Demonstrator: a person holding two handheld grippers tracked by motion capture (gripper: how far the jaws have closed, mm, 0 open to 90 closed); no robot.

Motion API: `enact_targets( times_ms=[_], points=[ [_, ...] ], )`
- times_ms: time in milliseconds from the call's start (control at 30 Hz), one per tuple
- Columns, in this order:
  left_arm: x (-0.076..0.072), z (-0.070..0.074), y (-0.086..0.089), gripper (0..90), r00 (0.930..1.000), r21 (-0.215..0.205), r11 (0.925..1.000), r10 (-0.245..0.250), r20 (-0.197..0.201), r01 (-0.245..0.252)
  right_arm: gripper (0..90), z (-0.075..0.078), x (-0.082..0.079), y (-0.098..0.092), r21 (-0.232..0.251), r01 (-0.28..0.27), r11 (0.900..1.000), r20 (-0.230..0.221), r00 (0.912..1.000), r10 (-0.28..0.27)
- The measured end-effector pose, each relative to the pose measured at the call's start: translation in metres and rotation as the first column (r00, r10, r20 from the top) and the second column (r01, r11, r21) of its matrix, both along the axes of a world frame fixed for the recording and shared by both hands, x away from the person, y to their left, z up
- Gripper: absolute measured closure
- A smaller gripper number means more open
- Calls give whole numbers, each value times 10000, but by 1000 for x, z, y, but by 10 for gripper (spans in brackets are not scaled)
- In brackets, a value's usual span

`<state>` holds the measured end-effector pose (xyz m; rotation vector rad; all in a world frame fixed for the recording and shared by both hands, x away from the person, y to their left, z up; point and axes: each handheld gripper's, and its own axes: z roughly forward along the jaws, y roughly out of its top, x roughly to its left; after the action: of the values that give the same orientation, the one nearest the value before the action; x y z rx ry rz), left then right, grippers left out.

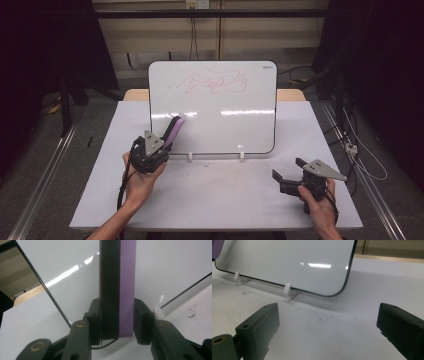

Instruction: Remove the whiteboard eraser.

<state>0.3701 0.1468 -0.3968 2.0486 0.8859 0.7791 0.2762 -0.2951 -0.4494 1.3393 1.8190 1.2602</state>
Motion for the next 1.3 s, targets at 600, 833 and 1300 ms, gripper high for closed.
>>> enact_targets(
  times_ms=[600, 833, 1300],
  points=[
    [-8, 7, 1, 637, 9980, -1705, 9833, -603, 208, 630, 76, 1, 4, 6, 427, 18, 9991, 157, 9999, -24],
    [-11, 10, 0, 637, 9951, -2504, 9631, -978, 168, 989, 99, 5, 3, 14, 342, -135, 9993, 548, 9984, 116],
    [-17, 18, -17, 636, 9868, -3204, 9334, -1570, 407, 1618, 61, 17, 10, 45, 461, -1451, 9883, 812, 9867, 1411]
  ],
)
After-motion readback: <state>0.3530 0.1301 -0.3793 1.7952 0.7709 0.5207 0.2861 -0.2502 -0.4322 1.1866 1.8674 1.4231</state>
